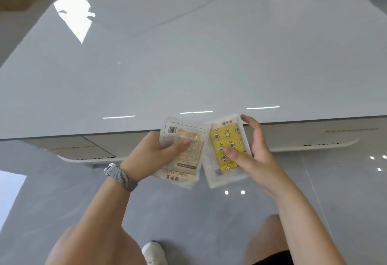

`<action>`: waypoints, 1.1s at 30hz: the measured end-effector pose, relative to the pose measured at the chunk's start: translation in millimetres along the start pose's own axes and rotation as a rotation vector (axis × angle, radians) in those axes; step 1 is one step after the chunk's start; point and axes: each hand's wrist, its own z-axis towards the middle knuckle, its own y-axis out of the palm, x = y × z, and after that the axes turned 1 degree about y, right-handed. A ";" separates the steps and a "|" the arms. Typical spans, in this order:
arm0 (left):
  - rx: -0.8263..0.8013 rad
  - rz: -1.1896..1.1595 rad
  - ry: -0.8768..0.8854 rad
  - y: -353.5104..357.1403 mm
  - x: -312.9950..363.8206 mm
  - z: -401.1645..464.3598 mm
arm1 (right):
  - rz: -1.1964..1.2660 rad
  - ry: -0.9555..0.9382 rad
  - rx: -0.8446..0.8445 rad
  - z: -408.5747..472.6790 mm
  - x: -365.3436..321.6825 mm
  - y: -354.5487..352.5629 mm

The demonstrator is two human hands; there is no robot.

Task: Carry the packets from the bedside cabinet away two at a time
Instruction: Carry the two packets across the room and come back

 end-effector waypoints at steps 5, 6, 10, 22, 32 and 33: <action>0.188 -0.011 0.078 -1.6 -11.8 -10.6 | -0.002 -0.094 0.099 17.7 28.1 -8.0; 0.213 0.001 0.063 -2.7 -10.1 -13.6 | -0.057 -0.084 0.084 18.9 31.2 -11.5; 0.223 0.219 0.022 -1.1 -14.9 -17.6 | -0.235 -0.020 -0.019 27.6 50.9 -18.3; 0.253 0.334 -0.044 11.6 -8.6 -29.0 | -0.644 0.063 -0.040 83.8 84.4 5.6; 0.150 0.352 -0.018 7.8 -12.1 -29.9 | -0.717 0.160 -0.155 58.1 76.5 -3.8; 0.129 0.329 -0.013 8.1 -11.4 -29.0 | -0.723 0.179 -0.186 50.8 76.3 -4.6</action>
